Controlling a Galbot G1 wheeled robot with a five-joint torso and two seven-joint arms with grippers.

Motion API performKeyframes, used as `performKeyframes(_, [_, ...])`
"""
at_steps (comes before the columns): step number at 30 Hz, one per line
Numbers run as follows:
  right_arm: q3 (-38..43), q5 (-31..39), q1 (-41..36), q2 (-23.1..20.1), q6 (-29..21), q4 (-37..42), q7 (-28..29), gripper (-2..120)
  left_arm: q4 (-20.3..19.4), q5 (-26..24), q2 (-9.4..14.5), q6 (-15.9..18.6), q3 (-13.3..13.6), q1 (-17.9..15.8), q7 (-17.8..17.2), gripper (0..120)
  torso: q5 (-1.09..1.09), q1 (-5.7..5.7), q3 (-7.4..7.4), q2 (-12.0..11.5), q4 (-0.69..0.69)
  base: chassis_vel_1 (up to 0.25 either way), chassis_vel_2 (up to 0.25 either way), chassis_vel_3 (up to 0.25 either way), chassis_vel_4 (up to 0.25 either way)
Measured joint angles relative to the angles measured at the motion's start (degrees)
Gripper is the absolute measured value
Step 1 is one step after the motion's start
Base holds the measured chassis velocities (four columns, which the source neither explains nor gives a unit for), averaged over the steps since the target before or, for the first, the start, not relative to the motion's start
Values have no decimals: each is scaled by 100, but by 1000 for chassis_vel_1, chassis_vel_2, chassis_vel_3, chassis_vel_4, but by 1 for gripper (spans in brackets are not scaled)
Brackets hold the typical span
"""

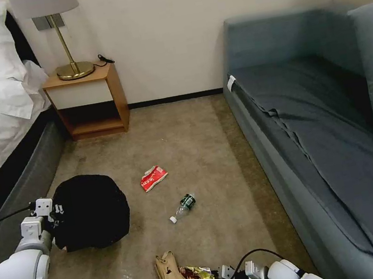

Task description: Pick up the trash bin, then pick up the garbage on the floor and place it into the trash bin.

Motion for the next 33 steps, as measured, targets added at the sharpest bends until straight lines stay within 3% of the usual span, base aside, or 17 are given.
performKeyframes(7, [15, 2, -13, -9, 0, 4, -4, 0, 9, 3, 1, -16, 1, 7, 0, 5, 1, 0, 0, 0, 0, 0, 0, 0, 0])
performKeyframes(18, [271, 141, 10, -158, -35, 415, -5, 0, -45, -4, -10, -56, -1, 37, 0, 5, 1, 0, 0, 0, 0, 0, 0, 0, 0])
performKeyframes(33, [728, 507, 482, -863, -62, 1365, 14, 0, -297, -80, -76, -196, 191, -2, 25, 5, -1, 0, 0, 0, 0, 0, 0, 0, 0])
